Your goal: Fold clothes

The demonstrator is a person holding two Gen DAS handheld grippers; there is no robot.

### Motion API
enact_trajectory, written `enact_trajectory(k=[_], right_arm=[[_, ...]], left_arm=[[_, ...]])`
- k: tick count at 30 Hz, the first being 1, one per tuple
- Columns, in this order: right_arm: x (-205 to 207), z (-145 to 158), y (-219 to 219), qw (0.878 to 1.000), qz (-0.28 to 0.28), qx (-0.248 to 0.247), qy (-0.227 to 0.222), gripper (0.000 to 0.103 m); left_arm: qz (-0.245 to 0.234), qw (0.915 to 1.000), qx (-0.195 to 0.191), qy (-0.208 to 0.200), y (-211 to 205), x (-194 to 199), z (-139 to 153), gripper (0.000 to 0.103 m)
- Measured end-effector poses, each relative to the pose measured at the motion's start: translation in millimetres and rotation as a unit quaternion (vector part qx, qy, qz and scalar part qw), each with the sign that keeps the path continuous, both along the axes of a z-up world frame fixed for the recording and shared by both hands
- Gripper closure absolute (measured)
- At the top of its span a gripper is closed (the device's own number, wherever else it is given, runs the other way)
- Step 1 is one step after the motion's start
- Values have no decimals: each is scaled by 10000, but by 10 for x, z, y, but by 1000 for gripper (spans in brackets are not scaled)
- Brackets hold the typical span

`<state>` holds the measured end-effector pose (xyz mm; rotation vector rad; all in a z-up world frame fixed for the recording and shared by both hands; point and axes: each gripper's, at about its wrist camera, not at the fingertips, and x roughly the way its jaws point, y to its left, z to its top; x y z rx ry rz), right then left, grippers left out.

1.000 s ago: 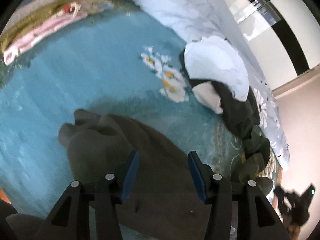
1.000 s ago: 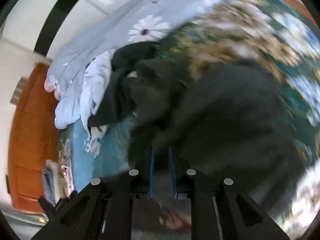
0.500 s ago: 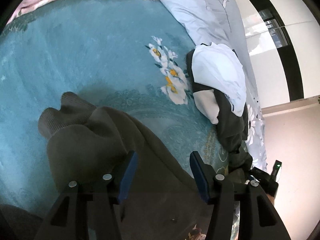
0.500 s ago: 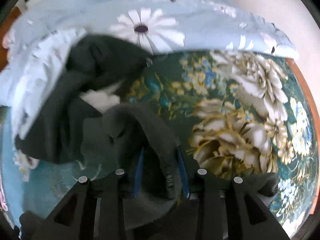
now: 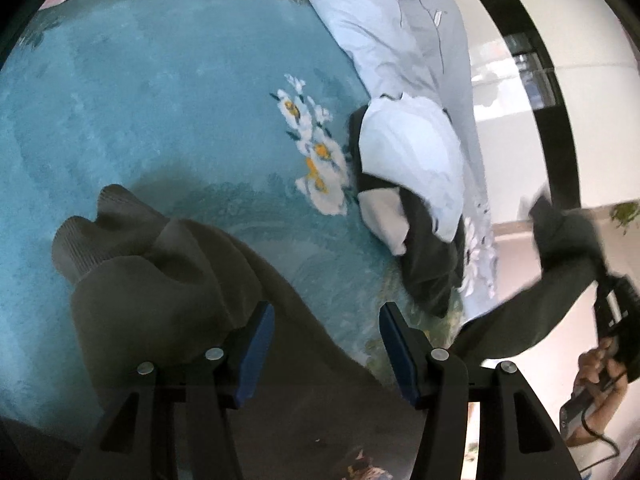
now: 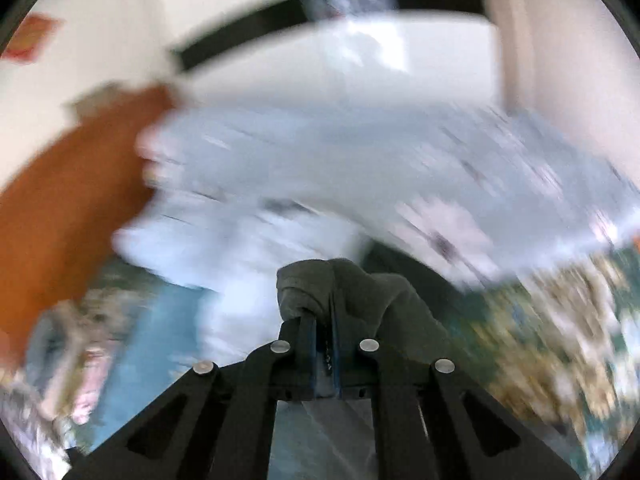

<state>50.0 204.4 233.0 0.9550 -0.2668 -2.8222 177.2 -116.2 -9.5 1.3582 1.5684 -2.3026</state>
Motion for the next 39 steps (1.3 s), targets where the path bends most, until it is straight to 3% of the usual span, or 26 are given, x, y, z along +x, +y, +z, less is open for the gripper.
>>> enact_trajectory(k=[2, 5, 8, 10, 12, 15, 18, 21, 25, 28, 31, 35, 37, 39], right_arm=[[-21, -11, -542, 9976, 629, 268, 112, 97], [-188, -624, -1296, 9879, 1237, 791, -507, 97], [-255, -1430, -1762, 9729, 1529, 760, -1561, 97], [-186, -1784, -1953, 9646, 1653, 845, -1872, 97], [-122, -1977, -2060, 9577, 1778, 964, -2046, 96], [-41, -1967, -2093, 9456, 2266, 1004, -2109, 90], [7, -1856, -1816, 9443, 2420, 754, -2101, 76], [133, -1721, -1370, 9545, 2136, 407, -2042, 74], [510, -1588, -477, 9701, 1393, 82, -1988, 68], [822, -1602, 298, 9753, 524, 304, -2125, 68], [1168, -1664, 1156, 9680, -572, 124, -2442, 67], [1694, -1771, 2058, 9393, -1977, -415, -2773, 67], [1884, -1798, 2278, 9282, -2354, -719, -2791, 67], [2018, -1830, 2414, 9185, -2623, -936, -2807, 67]], left_arm=[[177, 9998, 108, 46, -66, 43, -2, 44], [431, 9987, 242, 107, -168, 121, 1, 44], [624, 9973, 334, 174, -265, 192, -1, 44], [676, 9969, 372, 172, -305, 201, -15, 44], [707, 9965, 410, 152, -336, 194, -35, 44], [714, 9962, 487, 91, -358, 144, -80, 43], [609, 9967, 543, 30, -347, 31, -134, 43], [447, 9966, 698, 22, -338, -113, -201, 43], [535, 9923, 1117, 30, -416, -343, -288, 38], [603, 9934, 958, -204, -445, -591, -278, 35], [568, 9934, 849, -513, -421, -867, -291, 35], [657, 9895, 977, -838, -391, -1143, -378, 38], [718, 9905, 887, -764, -388, -1195, -359, 57], [661, 9923, 578, -876, -361, -1236, -316, 91]])
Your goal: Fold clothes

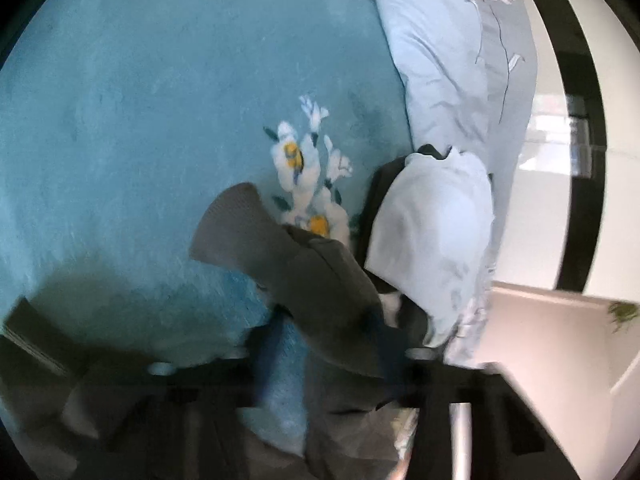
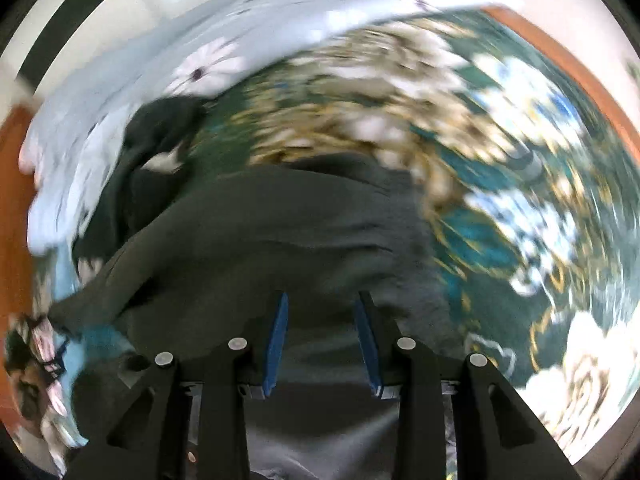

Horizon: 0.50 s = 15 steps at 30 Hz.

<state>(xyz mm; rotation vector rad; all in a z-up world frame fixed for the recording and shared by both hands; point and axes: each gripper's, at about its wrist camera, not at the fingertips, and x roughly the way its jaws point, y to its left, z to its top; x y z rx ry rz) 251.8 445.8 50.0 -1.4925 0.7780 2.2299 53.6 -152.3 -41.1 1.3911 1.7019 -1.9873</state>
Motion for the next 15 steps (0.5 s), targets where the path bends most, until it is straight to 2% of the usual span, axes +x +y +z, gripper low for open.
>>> enact_trajectory(k=[4, 6, 9, 12, 15], right_arm=[[-26, -63, -36, 9997, -74, -201, 71, 67], [-144, -87, -135, 9990, 122, -383, 205, 67], [-377, -39, -391, 9961, 651, -413, 423, 67], [-539, -19, -589, 9921, 1012, -445, 599, 67], [-757, -74, -756, 9871, 1291, -623, 719, 67]], left_arm=[[35, 9993, -293, 213, 20, 129, 192, 95], [169, 9989, -221, 390, -10, 293, 360, 96], [365, 9964, -97, 757, -37, 639, 785, 96], [309, 9960, -440, 712, -65, 611, 993, 96], [51, 9971, -751, 104, -130, 210, 743, 96]])
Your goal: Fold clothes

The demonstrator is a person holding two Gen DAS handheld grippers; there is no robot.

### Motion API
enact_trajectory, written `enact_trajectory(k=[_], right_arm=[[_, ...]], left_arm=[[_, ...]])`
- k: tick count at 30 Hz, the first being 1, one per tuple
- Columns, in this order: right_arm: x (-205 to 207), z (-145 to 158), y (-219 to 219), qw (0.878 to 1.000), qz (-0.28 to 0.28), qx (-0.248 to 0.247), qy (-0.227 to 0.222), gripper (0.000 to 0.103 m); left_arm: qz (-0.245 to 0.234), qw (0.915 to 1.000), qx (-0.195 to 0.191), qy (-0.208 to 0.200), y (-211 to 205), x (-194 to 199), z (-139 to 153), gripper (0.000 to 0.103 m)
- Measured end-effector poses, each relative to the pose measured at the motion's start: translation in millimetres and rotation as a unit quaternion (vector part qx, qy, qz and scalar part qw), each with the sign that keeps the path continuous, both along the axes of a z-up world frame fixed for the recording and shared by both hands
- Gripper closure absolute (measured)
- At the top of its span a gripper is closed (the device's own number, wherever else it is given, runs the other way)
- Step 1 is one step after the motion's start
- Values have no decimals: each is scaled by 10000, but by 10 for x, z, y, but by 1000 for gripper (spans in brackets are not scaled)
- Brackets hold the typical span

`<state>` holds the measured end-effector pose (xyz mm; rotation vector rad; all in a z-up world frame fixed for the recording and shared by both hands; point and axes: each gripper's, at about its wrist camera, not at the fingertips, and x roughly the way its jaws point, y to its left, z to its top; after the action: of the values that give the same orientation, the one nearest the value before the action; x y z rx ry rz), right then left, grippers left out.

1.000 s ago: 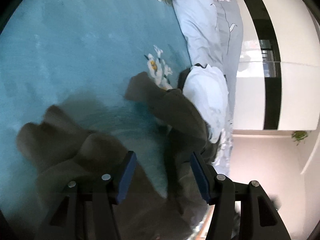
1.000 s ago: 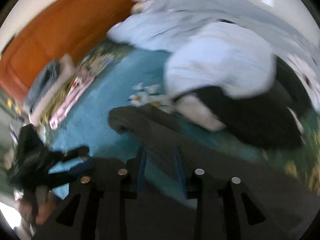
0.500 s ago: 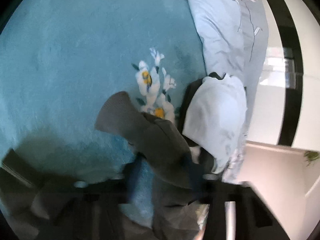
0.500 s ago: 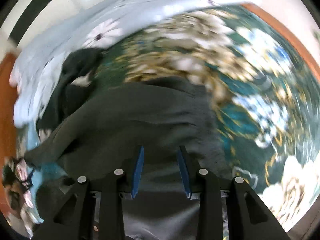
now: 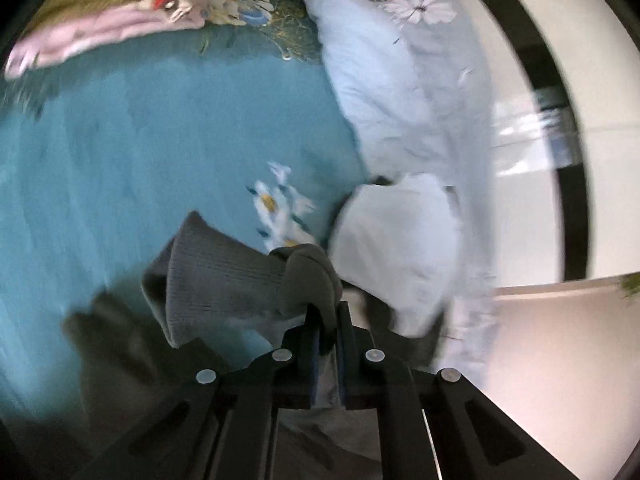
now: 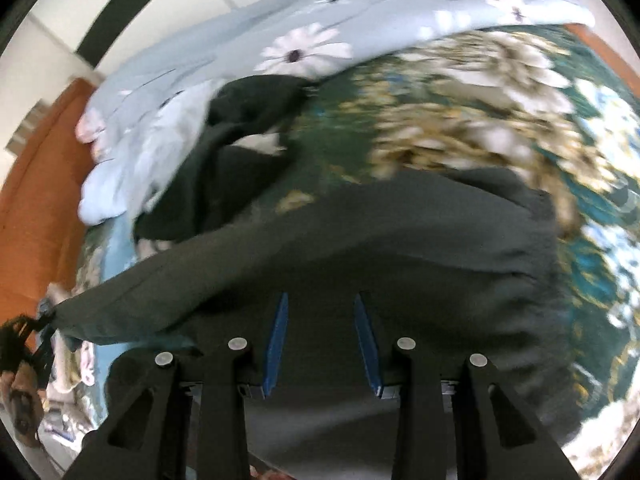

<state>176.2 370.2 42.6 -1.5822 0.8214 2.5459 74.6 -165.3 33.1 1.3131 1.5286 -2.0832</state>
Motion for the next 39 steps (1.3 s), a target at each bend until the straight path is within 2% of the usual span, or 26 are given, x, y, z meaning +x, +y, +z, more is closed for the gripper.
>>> enact_trajectory(k=[2, 4, 5, 6, 7, 10, 12, 14, 16, 20, 24, 27, 29, 31, 32, 33, 36, 39], right_arm=[[-198, -81, -75, 9997, 100, -213, 6, 67], [-414, -204, -93, 9981, 14, -619, -24, 67], [-500, -261, -102, 9967, -76, -801, -67, 67], [-578, -315, -112, 9951, -164, -967, -109, 67], [-632, -354, -122, 9939, -230, -1070, -146, 67], [-780, -420, -156, 9925, -367, -1149, -189, 67], [-898, -436, -148, 9947, -407, -936, -141, 67], [-1000, -437, -36, 9961, -745, -468, -85, 68], [-1035, -401, 90, 9924, -1229, -53, -63, 67], [-895, -227, 101, 9918, -1250, -228, 166, 67], [-481, 28, 116, 9954, -917, 109, 251, 67], [-59, 158, 326, 9936, -981, 550, 59, 67], [271, 189, 558, 9892, -1259, 737, -159, 67], [578, 186, 759, 9836, -1586, 787, -328, 67], [734, 161, 865, 9797, -1799, 767, -443, 67], [826, 129, 932, 9772, -1945, 692, -500, 67], [1059, 33, 1107, 9696, -2327, 432, -625, 67], [1065, -71, 1180, 9673, -2436, 231, -671, 67]], left_arm=[[-115, 9994, -45, -331, -41, -248, -191, 95], [-168, 9990, 195, -353, -92, -413, -332, 87], [-172, 9989, 283, -346, -126, -477, -355, 71], [-198, 9991, 293, -244, -155, -504, -339, 43], [-242, 9994, 245, -72, -182, -503, -293, 36], [-411, 9985, -120, 337, -276, -427, -162, 29], [-429, 9980, -434, 138, -352, -344, -212, 26], [-360, 9984, -404, -188, -437, -227, -410, 26], [-185, 9989, -185, -393, -512, -108, -646, 26], [188, 9975, 414, -546, -581, 4, -1032, 26], [358, 9944, 913, -383, -516, -46, -1221, 26], [287, 9948, 949, -238, -401, -241, -1246, 28], [200, 9956, 850, -334, -334, -374, -1273, 30], [238, 9958, 757, -448, -335, -404, -1256, 45], [251, 9958, 744, -473, -344, -419, -1248, 64], [263, 9957, 732, -498, -354, -434, -1241, 74], [104, 9989, 378, -247, -372, -444, -1037, 91], [28, 9996, 122, 258, -400, -357, -741, 93]])
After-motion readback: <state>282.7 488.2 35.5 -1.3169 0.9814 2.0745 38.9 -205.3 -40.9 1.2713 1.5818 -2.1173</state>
